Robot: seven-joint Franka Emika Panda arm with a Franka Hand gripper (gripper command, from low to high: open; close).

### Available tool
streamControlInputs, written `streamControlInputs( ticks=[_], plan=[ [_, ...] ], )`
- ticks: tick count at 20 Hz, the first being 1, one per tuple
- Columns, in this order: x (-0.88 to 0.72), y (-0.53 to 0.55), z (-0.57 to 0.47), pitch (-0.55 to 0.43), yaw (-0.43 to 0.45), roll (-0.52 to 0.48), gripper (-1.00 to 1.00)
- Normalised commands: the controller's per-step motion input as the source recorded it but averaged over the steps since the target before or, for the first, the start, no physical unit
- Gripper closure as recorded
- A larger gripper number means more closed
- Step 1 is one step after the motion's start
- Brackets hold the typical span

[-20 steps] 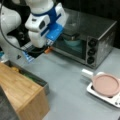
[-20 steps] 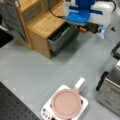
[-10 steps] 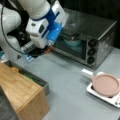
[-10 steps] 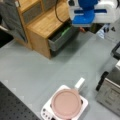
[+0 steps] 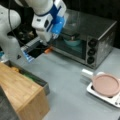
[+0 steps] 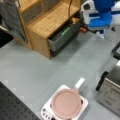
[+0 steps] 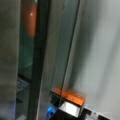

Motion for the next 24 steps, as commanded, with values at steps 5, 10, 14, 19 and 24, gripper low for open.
streamControlInputs(
  ticks=[5, 10, 14, 19, 24],
  plan=[
    [-0.28, 0.57, 0.01, -0.086, -0.212, 0.047, -1.0],
    [-0.17, 0.53, 0.0, -0.1, -0.227, 0.077, -1.0],
    [-0.09, 0.4, -0.1, -0.104, -0.191, 0.097, -1.0],
    [-0.09, 0.12, -0.2, -0.084, -0.122, 0.158, -1.0],
    [-0.12, -0.11, -0.28, -0.065, -0.088, 0.209, -1.0]
  ],
)
